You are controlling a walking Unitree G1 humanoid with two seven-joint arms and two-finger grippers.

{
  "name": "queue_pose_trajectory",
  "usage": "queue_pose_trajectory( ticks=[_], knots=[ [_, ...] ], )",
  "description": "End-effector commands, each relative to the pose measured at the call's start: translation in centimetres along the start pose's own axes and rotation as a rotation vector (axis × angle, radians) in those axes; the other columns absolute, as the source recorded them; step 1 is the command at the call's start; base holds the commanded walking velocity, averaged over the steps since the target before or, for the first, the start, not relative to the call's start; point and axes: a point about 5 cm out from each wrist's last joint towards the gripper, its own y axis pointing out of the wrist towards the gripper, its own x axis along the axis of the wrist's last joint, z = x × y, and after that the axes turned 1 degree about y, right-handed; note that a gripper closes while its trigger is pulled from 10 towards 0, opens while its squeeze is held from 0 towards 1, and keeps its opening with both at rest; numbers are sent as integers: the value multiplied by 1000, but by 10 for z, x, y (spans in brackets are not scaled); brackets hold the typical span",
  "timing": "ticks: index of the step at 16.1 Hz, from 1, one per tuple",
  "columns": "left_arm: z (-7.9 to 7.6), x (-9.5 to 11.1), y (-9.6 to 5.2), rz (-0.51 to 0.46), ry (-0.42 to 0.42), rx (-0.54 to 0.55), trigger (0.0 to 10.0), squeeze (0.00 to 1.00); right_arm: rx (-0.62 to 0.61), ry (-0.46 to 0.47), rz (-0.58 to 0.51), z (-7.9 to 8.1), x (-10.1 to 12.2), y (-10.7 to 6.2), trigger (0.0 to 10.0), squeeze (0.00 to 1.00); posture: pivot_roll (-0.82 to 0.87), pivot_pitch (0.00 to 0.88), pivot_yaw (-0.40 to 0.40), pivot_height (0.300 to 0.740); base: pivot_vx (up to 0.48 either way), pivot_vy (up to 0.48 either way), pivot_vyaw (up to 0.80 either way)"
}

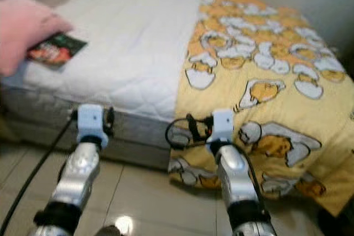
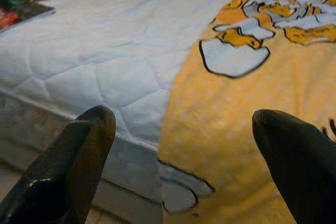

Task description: Clean up the room

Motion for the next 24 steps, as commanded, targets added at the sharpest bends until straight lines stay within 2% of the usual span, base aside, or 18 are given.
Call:
queue_pose_trajectory(
  ticks=[1,2,5,8,10,12,13,15,17,18,19,20,24],
  knots=[
    [-12,8,1,-20,-11,-34,10000,0,-26,5,-10,-10,2,-2,10000,0,166,0,-118,740,0,0,456],
    [-10,11,2,-29,-15,-24,10000,0,-24,20,-12,-9,2,0,10000,0,169,0,-118,740,0,0,450],
    [-1,17,5,-24,133,9,10000,0,-24,38,-17,-8,2,1,10000,0,162,0,-91,740,0,-434,450],
    [6,14,-2,-30,211,-33,10000,0,-65,33,-37,-13,-2,-8,10000,0,144,0,-42,740,87,-415,454],
    [15,13,-4,-9,188,-49,10000,0,-119,52,-24,-18,-14,-20,10000,0,127,0,-15,740,279,-388,450],
    [19,14,2,9,164,-5,10000,0,-112,58,-18,-14,-16,-20,10000,0,112,0,-1,740,285,-382,450],
    [18,18,0,12,171,13,10000,0,-108,56,-26,-12,-14,-18,10000,0,104,0,15,740,322,-352,450],
    [9,15,-4,16,189,-38,10000,0,-132,54,-44,-18,-9,-15,10000,4,98,0,19,740,334,-341,450],
    [6,13,-1,33,147,-39,10000,0,-140,31,-53,-22,-4,-14,10000,12,98,0,9,740,171,-167,450],
    [7,19,1,-3,144,-12,10000,0,-130,16,-58,-24,-1,-13,10000,12,96,0,-1,740,0,0,456],
    [8,26,4,-25,44,1,10000,0,-106,-14,-65,-25,3,-12,10000,16,95,0,-18,740,480,0,450],
    [8,28,6,-21,13,10,10000,0,-94,-28,-66,-26,6,-11,10000,27,96,0,-21,740,480,0,450],
    [2,25,8,2,73,28,10000,0,-23,-35,-59,-17,11,-2,10000,43,99,0,-39,740,480,0,452]
  ],
)
